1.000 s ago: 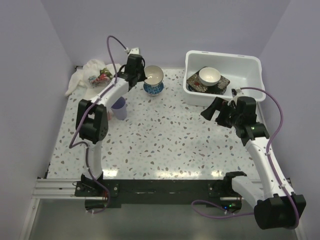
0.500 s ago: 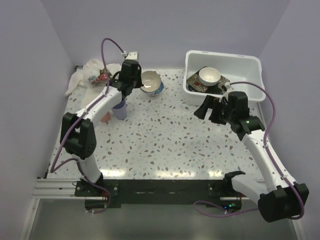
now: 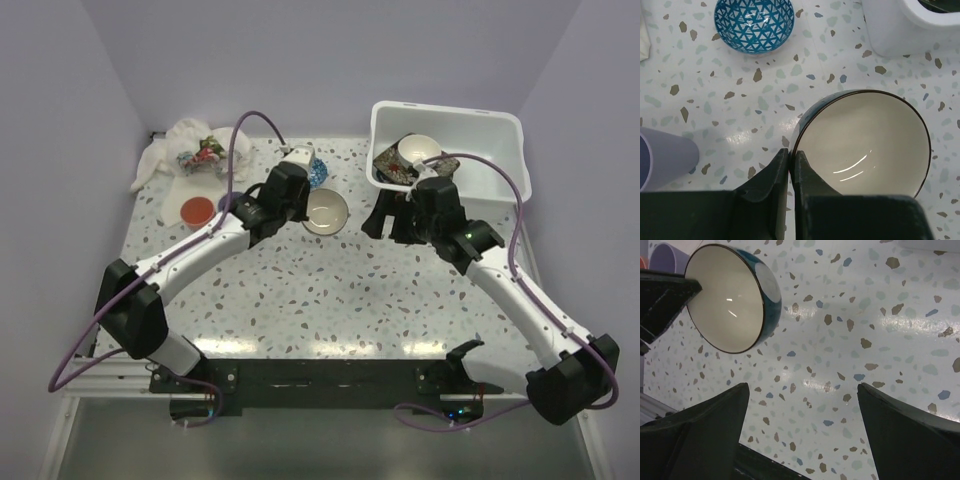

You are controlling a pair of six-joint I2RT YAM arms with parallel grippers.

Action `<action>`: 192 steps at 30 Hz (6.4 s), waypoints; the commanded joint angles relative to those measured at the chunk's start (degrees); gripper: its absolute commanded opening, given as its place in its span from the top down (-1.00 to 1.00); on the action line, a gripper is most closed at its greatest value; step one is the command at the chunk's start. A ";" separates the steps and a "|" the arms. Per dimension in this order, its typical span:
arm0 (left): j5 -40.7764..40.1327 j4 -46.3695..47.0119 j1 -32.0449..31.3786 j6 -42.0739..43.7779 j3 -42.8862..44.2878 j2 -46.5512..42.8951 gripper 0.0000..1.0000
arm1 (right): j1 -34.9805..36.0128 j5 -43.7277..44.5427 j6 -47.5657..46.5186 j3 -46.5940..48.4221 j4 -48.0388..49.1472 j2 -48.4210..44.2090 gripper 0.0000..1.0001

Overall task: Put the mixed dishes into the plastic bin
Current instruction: Pass from the left arm to the right, then place the bowl in a plastic bin, then adjust the bowl in the plastic bin.

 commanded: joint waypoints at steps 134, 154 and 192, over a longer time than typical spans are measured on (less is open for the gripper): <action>-23.09 27.41 -7.03 16.58 -38.36 -37.73 -0.72 | -29.00 7.13 -0.54 59.33 -6.31 56.96 0.10; -22.30 26.79 -6.85 16.23 -38.01 -37.03 -0.71 | -29.09 6.26 -0.81 59.94 -6.66 56.70 0.98; -20.72 25.65 -6.42 16.14 -37.22 -34.40 -0.71 | -29.00 7.75 -2.30 70.05 -16.94 62.50 0.81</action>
